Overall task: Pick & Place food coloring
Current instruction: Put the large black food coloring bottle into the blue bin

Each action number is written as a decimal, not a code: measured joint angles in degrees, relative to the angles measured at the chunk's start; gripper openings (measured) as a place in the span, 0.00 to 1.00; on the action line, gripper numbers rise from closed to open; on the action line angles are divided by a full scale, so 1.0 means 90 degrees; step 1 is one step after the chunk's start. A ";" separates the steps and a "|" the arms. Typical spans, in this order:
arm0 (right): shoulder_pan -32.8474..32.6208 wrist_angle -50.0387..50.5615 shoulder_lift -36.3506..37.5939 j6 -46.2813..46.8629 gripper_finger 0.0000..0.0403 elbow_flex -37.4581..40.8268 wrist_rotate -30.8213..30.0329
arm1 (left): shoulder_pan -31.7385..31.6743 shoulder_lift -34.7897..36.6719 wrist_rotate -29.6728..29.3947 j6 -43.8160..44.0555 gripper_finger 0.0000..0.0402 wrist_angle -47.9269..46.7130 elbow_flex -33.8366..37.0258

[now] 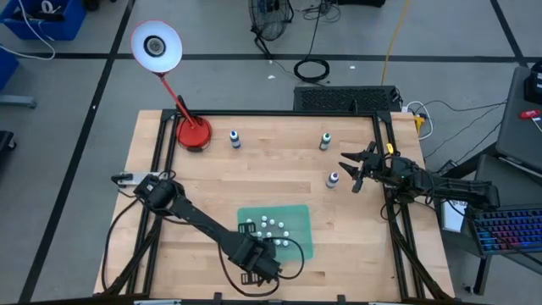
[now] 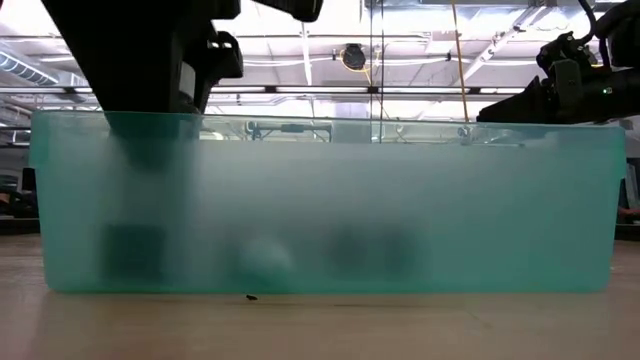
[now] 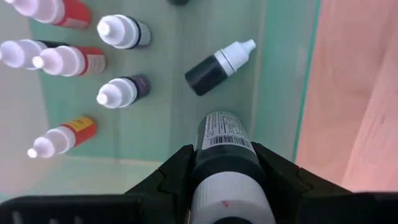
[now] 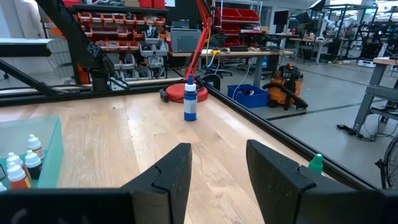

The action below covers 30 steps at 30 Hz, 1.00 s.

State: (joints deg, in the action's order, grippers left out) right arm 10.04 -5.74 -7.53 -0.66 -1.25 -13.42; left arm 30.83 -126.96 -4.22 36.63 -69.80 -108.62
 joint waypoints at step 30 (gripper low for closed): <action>-0.0001 0.0000 0.0000 -0.0001 0.35 -0.0001 0.0000 | -0.0146 0.0002 0.0137 0.0033 0.98 0.0097 -0.0439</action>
State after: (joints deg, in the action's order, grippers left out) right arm 10.03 -5.74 -7.53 -0.67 -1.26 -13.42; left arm 29.52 -126.93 -2.98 36.93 -68.92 -112.57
